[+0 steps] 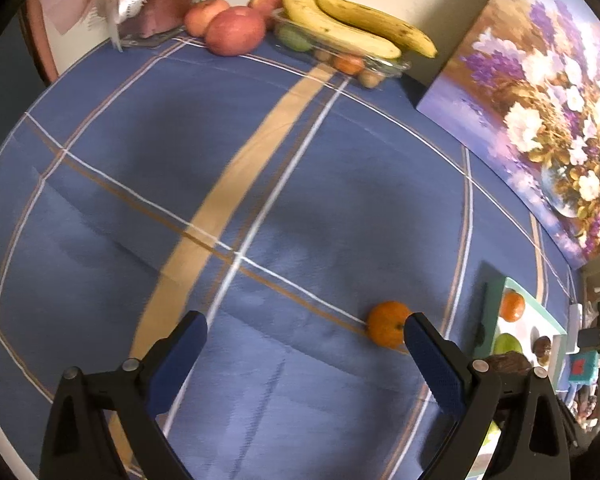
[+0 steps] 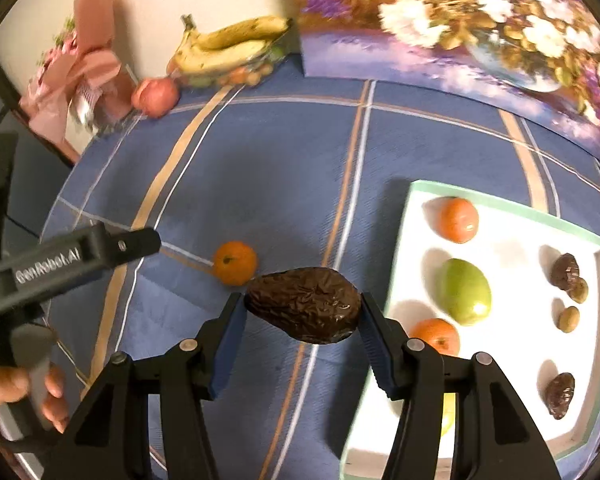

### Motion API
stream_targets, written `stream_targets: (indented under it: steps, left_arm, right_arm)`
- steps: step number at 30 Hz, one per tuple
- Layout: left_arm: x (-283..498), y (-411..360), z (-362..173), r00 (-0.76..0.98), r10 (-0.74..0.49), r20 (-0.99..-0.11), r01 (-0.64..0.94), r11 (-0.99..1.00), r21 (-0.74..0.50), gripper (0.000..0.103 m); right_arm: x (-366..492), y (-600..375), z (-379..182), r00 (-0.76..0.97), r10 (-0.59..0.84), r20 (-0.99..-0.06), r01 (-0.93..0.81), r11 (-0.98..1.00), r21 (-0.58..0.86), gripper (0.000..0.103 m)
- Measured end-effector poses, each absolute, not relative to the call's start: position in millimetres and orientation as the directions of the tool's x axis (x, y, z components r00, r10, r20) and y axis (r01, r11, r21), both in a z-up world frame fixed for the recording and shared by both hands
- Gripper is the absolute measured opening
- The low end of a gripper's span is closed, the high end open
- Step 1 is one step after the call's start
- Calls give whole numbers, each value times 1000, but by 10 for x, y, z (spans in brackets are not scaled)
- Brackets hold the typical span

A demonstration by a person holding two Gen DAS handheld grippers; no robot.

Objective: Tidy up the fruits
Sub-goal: 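Grasp the dark brown oval fruit with the right gripper while the left grasps the orange, then carry the orange and dark brown fruit over the tray with both grippers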

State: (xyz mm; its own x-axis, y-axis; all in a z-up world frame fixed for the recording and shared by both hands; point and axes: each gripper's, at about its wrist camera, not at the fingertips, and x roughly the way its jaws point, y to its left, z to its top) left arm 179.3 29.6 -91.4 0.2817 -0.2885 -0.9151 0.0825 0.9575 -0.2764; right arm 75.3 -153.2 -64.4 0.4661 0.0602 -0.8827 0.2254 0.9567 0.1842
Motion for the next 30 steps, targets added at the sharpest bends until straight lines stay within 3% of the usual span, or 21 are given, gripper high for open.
stream_targets:
  steps: [14, 17, 20, 23, 26, 27, 30]
  left_arm:
    - [1842, -358, -1028, 241, -313, -918, 189, 944, -272, 86]
    - [1867, -446, -1113, 232, -302, -925, 191, 946, -261, 76]
    - [1902, -484, -1199, 226, -287, -931, 180, 951, -250, 75]
    - [1932, -501, -1270, 219, -272, -937, 167, 957, -239, 65]
    - [1960, -539, -1288, 230, -252, -940, 169, 962, -217, 60]
    - [1966, -551, -1281, 235, -246, -940, 170, 963, -209, 51]
    - [1972, -574, -1274, 244, -242, -939, 168, 964, -204, 41]
  right_arm:
    - [549, -2088, -422, 519, 14, -854, 326, 921, 213, 58]
    - [517, -2122, -408, 523, 16, -852, 327, 919, 218, 58]
    - [502, -2157, -409, 527, 25, -850, 329, 916, 231, 58]
    - [499, -2184, -408, 531, 34, -847, 329, 913, 243, 58]
    - [493, -2198, -401, 536, 42, -843, 329, 910, 254, 58]
    - [492, -2206, -398, 537, 45, -842, 329, 908, 259, 58]
    - [491, -2228, -388, 543, 54, -838, 328, 905, 271, 58]
